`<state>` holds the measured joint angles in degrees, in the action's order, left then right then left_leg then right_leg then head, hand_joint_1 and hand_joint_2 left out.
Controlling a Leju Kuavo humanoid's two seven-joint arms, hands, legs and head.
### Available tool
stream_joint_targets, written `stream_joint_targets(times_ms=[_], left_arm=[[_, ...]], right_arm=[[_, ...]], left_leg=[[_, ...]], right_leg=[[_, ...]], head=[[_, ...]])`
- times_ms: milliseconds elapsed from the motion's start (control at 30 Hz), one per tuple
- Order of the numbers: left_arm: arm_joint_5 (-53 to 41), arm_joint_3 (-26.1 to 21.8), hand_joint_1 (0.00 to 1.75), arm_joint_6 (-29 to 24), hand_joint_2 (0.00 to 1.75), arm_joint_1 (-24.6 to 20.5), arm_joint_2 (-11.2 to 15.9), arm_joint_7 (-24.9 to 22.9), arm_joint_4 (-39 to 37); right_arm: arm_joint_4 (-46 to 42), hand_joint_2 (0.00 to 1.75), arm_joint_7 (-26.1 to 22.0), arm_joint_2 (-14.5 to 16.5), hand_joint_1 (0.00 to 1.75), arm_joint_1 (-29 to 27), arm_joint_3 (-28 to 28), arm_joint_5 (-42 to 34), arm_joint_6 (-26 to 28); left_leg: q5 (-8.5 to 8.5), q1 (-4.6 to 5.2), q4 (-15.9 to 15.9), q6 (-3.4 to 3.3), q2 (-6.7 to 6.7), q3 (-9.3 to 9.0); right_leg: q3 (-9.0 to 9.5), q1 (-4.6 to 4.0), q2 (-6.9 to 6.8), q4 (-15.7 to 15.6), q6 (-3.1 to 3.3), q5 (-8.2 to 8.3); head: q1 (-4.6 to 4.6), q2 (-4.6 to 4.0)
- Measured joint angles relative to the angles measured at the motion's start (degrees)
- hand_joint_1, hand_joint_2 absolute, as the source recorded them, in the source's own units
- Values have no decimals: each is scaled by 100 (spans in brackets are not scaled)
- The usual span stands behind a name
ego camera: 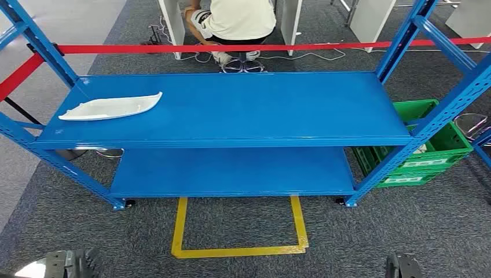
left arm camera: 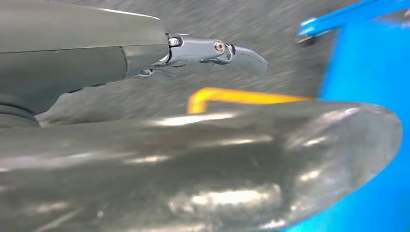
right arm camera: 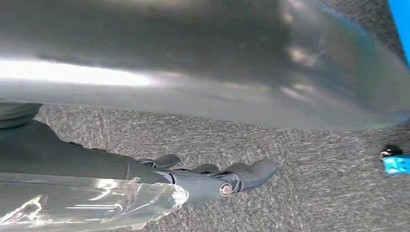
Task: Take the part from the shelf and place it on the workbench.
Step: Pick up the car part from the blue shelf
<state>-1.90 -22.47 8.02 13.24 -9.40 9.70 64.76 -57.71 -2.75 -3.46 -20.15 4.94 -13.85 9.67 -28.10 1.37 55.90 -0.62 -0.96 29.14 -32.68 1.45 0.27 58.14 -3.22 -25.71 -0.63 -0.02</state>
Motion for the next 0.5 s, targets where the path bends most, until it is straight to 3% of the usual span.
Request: stream_joint_targets(times_ms=[133,200,267,300,333,367,433,500], left_arm=[[-85,-60,0,-42,0,70,-34,169,611],[-142,-97,0,-81,0,121,-61,274,1004],[-198,-130,0,-132,0,190,-81,380,1398],[-226,-142,0,-157,0,229,-91,432,1585],[-253,-151,0,-183,0,265,-102,487,1779],[-281,-158,0,-209,0,301,-113,542,1967],[-333,-170,0,-261,0,368,-132,655,2353],[-384,-194,0,-314,0,420,-139,768,2748]], right_arm=[[-208,0,29,-40,0,-114,75,-86,75],[-334,0,49,-76,0,-170,119,-144,125],[-452,0,72,-115,0,-229,167,-203,179],[-507,0,85,-132,0,-266,190,-233,206],[-565,0,97,-147,0,-307,213,-263,233],[-627,0,106,-164,0,-347,235,-293,261],[-754,0,122,-202,0,-404,282,-351,314],[-878,0,143,-232,0,-431,337,-408,364]], left_leg=[[64,-31,-76,-94,-10,-11],[95,-65,-103,-129,-19,-33],[99,-66,-99,-137,-26,-26],[98,-65,-97,-137,-28,-25],[97,-66,-94,-134,-28,-29],[92,-72,-92,-126,-28,-39],[66,-95,-79,-84,-29,-76],[33,-103,-34,-12,-33,-84]], right_leg=[[-25,-13,-6,84,-77,49],[-187,-23,-9,431,-84,-222],[-489,-27,-8,1160,-98,-637],[-616,-26,-9,1472,-109,-773],[-659,-25,-10,1600,-115,-806],[-596,-23,-14,1498,-119,-726],[-208,-16,-48,742,-136,-356],[65,-32,-91,127,-92,-212]], head=[[-6,0],[-32,0],[-55,0],[-57,0],[-59,0],[-59,0],[-59,0],[-61,0]])
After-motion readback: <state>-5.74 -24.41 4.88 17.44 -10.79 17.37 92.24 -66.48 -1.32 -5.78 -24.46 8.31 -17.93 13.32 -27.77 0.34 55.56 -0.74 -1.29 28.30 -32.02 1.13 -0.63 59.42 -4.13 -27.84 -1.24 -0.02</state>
